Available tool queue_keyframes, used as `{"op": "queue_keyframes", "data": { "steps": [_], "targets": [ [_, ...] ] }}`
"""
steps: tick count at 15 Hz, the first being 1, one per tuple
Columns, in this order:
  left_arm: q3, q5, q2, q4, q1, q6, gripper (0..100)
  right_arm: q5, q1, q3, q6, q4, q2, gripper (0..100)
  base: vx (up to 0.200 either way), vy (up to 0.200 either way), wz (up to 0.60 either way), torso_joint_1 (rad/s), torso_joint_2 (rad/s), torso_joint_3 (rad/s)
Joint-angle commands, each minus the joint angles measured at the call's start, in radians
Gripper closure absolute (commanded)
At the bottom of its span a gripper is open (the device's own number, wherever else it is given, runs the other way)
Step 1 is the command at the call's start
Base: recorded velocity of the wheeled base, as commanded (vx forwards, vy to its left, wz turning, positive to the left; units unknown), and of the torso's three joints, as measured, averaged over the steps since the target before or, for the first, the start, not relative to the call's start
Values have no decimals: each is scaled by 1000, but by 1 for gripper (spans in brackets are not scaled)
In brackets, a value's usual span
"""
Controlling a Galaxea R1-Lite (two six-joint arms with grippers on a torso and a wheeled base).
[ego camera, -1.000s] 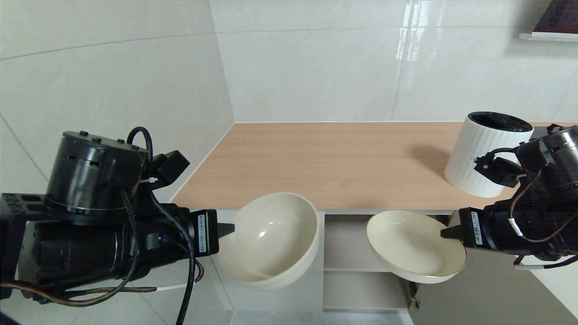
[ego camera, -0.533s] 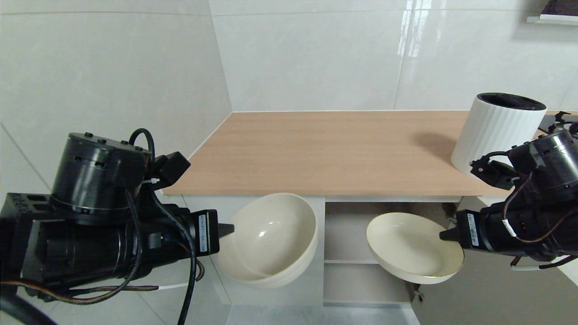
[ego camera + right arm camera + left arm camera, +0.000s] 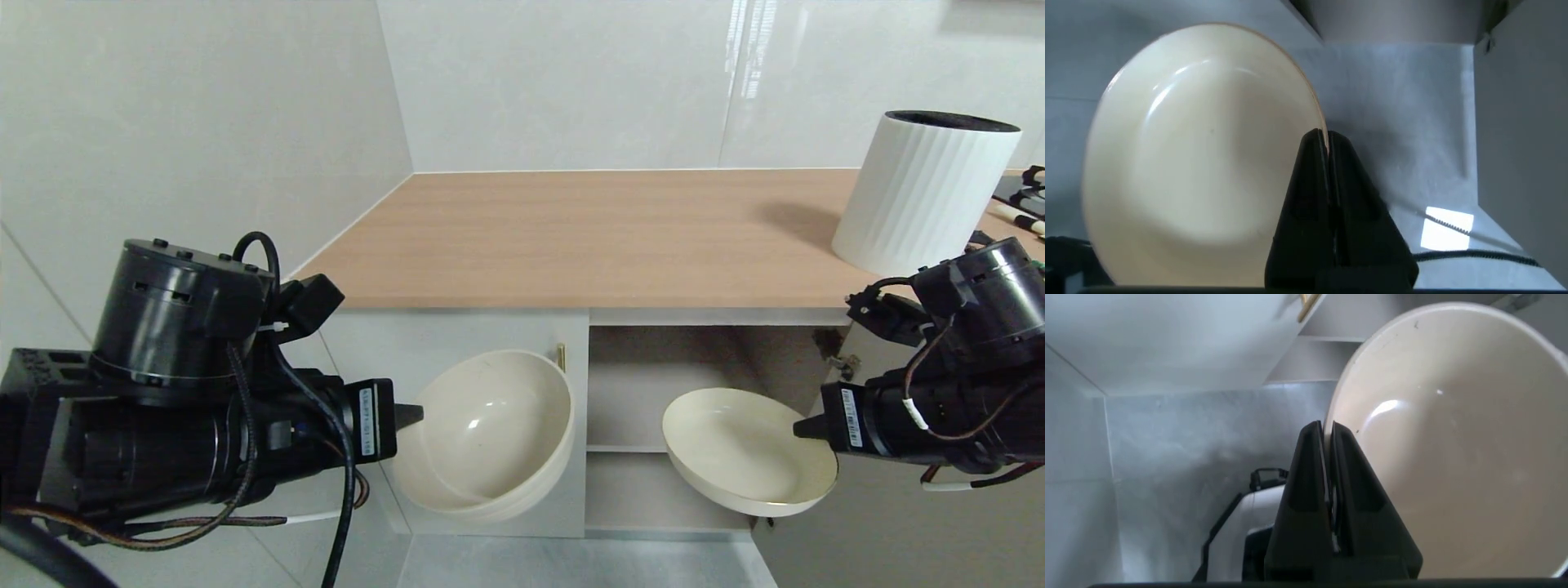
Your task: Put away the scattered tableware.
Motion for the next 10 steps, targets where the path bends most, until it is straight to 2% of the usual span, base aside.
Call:
{"op": "queue_keyframes", "data": {
  "steps": [1, 10],
  "targets": [
    [0, 0, 3, 1, 0, -1, 100, 0, 0, 0, 0, 0, 5, 100, 0, 0, 0, -203, 481, 271],
    [2, 0, 4, 1, 0, 1, 100, -6, 0, 23, -1, -49, 25, 100, 0, 0, 0, -178, 466, 282]
  ]
}}
